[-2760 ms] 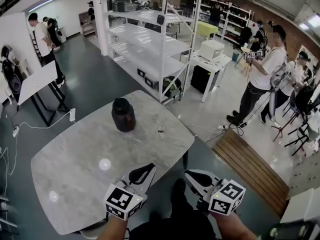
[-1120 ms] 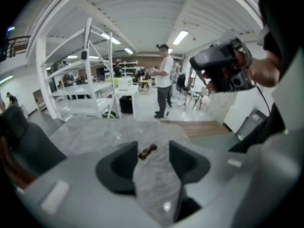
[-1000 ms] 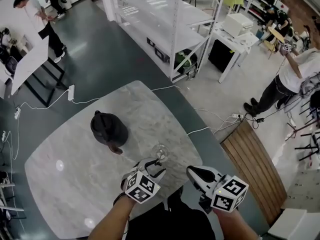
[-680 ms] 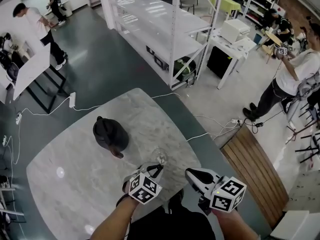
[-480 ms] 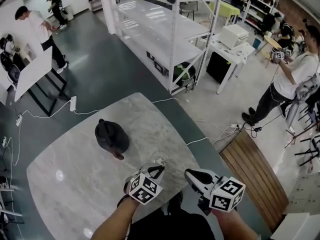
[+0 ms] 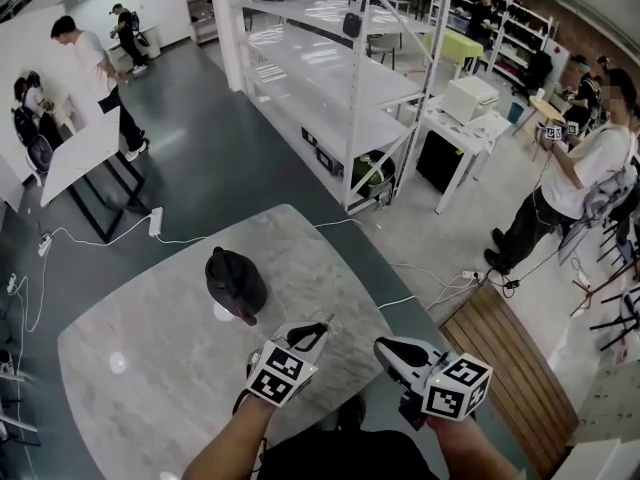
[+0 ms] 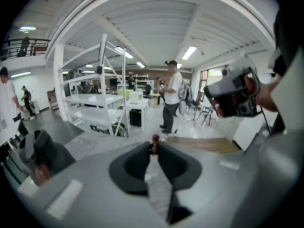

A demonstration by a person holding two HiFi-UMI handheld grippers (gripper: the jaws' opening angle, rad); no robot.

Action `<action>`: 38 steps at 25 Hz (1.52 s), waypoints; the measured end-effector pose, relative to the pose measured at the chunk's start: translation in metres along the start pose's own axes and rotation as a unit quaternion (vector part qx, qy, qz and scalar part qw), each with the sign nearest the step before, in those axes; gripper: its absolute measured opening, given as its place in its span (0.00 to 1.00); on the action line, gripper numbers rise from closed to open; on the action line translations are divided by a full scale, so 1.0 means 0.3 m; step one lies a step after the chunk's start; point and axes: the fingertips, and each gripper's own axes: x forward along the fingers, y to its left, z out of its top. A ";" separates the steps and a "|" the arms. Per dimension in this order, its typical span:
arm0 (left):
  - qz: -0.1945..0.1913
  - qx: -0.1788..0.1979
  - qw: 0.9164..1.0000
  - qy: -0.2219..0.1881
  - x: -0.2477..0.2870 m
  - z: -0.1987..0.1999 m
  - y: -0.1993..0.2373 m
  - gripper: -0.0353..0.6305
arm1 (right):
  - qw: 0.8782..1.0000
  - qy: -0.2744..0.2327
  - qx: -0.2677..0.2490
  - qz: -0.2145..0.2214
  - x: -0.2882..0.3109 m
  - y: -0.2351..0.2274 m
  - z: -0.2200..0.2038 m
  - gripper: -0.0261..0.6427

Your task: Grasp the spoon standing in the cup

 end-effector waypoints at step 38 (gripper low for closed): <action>0.172 -0.102 0.955 -0.218 -0.669 0.275 0.276 0.14 | 0.971 -0.104 -0.215 -0.007 0.016 0.173 0.340 0.03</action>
